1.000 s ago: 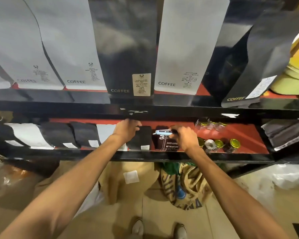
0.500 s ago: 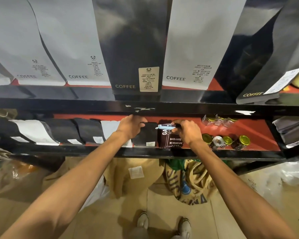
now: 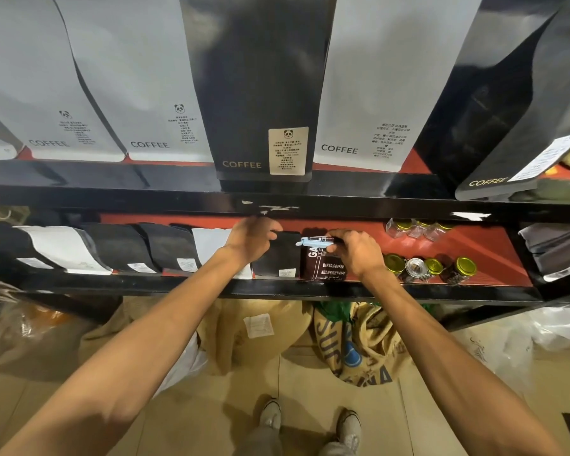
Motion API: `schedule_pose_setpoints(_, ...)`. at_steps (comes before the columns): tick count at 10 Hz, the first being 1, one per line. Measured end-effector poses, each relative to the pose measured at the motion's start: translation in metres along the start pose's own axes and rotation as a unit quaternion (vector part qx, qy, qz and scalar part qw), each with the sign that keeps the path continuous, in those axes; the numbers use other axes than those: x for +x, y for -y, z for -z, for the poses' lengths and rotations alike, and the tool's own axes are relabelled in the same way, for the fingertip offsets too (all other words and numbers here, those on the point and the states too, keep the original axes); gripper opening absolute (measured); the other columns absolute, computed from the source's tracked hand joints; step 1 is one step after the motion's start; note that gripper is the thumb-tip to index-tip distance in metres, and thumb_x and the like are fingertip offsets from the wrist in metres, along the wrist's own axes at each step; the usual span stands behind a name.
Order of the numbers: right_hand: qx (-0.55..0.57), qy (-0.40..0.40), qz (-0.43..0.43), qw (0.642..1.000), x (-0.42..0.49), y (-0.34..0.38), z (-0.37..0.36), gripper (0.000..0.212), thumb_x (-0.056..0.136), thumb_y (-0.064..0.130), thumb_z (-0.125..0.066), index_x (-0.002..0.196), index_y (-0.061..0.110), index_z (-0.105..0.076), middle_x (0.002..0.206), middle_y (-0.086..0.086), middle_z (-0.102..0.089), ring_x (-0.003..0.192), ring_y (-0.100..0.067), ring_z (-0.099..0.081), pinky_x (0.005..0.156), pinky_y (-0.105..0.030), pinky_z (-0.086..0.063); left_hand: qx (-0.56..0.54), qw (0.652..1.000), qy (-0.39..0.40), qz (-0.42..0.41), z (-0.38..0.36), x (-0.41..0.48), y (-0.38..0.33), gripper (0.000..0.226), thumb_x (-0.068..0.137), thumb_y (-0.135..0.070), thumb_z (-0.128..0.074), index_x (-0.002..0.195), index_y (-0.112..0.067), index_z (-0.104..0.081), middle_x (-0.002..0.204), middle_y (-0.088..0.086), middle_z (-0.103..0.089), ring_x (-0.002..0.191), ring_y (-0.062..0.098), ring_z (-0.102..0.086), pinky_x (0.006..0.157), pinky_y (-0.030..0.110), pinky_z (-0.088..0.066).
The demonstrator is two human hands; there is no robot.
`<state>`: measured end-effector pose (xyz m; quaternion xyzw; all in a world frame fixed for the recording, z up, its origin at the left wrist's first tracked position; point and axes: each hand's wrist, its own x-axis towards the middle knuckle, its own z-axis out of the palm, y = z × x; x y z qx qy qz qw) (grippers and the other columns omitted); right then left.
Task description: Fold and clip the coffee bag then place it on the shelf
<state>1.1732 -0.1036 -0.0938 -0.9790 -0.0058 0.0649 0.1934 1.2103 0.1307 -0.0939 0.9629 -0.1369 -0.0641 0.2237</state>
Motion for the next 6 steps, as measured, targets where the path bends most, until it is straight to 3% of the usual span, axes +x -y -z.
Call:
schedule_pose_setpoints(3, 0.003, -0.007, 0.014, 1.0, -0.003, 0.002, -0.001, 0.039, 0.092, 0.021, -0.065, 0.13, 0.016, -0.059, 0.118, -0.012, -0.071, 0.109, -0.032, -0.064, 0.097, -0.044, -0.05, 0.011, 1.0, 0.011, -0.022, -0.003, -0.001, -0.001, 0.026, 0.089, 0.002, -0.057, 0.11, -0.007, -0.069, 0.109, 0.013, -0.073, 0.1, 0.029, -0.069, 0.083, 0.035, -0.06)
schedule_pose_setpoints(4, -0.024, -0.009, 0.029, 0.999, -0.001, -0.001, -0.002, 0.041, 0.092, 0.027, -0.064, 0.131, 0.016, -0.058, 0.124, -0.011, -0.068, 0.118, -0.03, -0.059, 0.106, -0.042, -0.043, 0.024, 0.998, 0.005, -0.065, -0.006, -0.004, 0.002, 0.026, 0.087, -0.001, -0.062, 0.112, -0.005, -0.067, 0.11, 0.016, -0.072, 0.103, 0.033, -0.067, 0.087, 0.04, -0.057)
schedule_pose_setpoints(5, -0.065, -0.004, 0.039, 0.997, -0.002, 0.0, -0.001, 0.05, 0.091, 0.036, -0.063, 0.138, 0.021, -0.052, 0.135, -0.007, -0.061, 0.132, -0.025, -0.048, 0.119, -0.04, -0.026, 0.075, 0.991, 0.001, -0.108, -0.008, -0.012, 0.004, 0.05, 0.083, -0.009, -0.07, 0.131, -0.003, -0.057, 0.129, 0.016, -0.063, 0.122, 0.034, -0.054, 0.106, 0.043, -0.042)
schedule_pose_setpoints(6, -0.068, -0.026, 0.051, 0.996, -0.002, 0.002, 0.002, 0.062, 0.09, 0.042, -0.063, 0.145, 0.024, -0.041, 0.147, -0.005, -0.05, 0.141, -0.023, -0.037, 0.122, -0.042, -0.02, 0.102, 0.985, -0.049, -0.127, -0.008, -0.018, 0.003, 0.064, 0.078, -0.017, -0.076, 0.135, -0.001, -0.052, 0.135, 0.019, -0.056, 0.129, 0.04, -0.045, 0.11, 0.046, -0.035)
